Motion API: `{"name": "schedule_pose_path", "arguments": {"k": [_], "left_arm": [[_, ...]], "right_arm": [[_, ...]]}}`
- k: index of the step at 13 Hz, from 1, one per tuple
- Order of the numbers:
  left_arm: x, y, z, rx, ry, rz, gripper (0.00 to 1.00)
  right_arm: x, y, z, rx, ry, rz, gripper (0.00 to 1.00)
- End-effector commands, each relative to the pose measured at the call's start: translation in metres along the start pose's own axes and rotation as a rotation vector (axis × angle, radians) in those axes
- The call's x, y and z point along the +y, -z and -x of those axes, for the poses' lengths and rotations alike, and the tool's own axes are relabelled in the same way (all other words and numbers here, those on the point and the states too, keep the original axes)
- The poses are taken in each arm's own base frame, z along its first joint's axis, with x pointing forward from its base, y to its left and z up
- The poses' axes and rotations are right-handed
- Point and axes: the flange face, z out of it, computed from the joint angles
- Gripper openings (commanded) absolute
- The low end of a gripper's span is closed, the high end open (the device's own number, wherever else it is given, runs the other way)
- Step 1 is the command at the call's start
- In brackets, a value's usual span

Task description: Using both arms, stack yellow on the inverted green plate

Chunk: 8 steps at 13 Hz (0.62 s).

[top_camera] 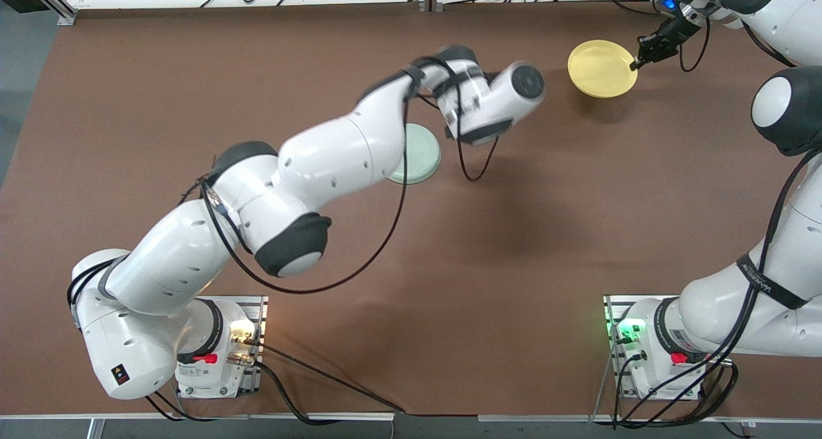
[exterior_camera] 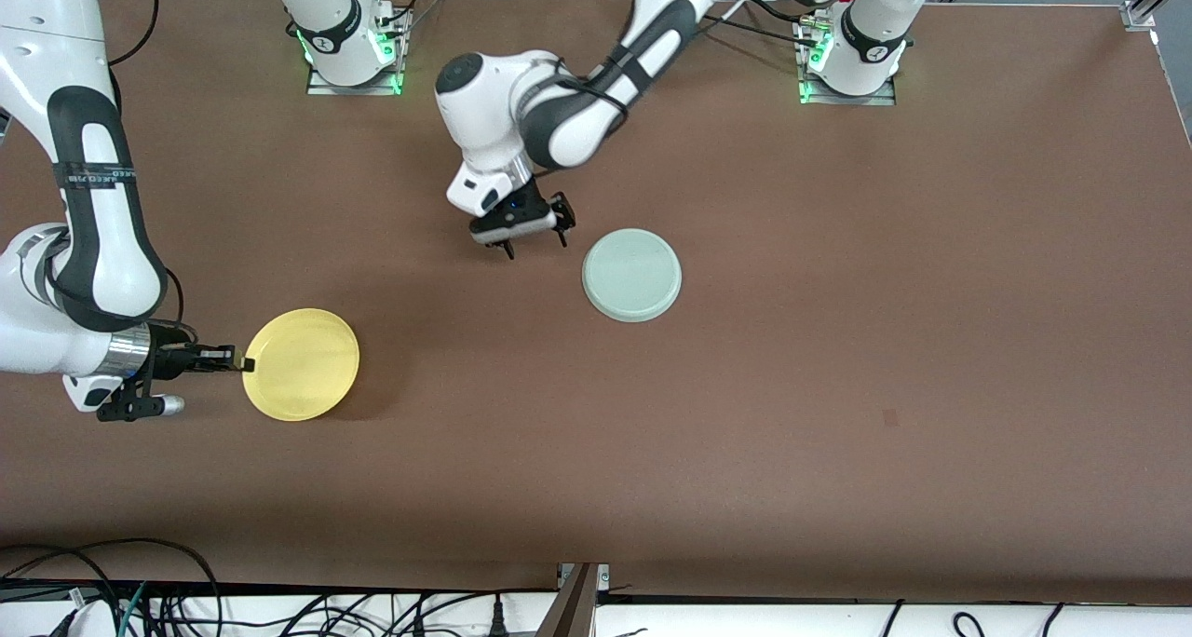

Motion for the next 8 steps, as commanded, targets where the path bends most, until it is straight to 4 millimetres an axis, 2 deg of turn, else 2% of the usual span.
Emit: {"name": "schedule_pose_path", "arguments": {"k": [1, 3, 4, 5, 7, 8], "left_arm": [[-0.032, 0.057, -0.064, -0.126, 0.104, 0.097, 1.00], [-0.067, 0.079, -0.111, -0.160, 0.113, 0.080, 1.00], [-0.079, 0.092, -0.122, -0.197, 0.123, 0.081, 1.00], [-0.099, 0.117, -0.145, -0.230, 0.165, 0.119, 1.00], [-0.131, 0.160, -0.177, -0.314, 0.252, 0.221, 1.00], [-0.156, 0.171, -0.202, -0.345, 0.299, 0.239, 1.00]], "right_arm": [[-0.052, 0.008, -0.002, -0.037, -0.044, -0.019, 0.00], [-0.086, 0.001, 0.000, -0.069, -0.033, -0.028, 0.00], [-0.107, -0.002, -0.001, -0.072, -0.034, -0.023, 0.00], [-0.131, -0.009, -0.002, -0.075, -0.067, -0.017, 0.00], [-0.202, -0.033, -0.001, -0.072, -0.108, 0.003, 0.00], [-0.229, -0.049, 0.004, -0.071, -0.142, 0.015, 0.00]]}}
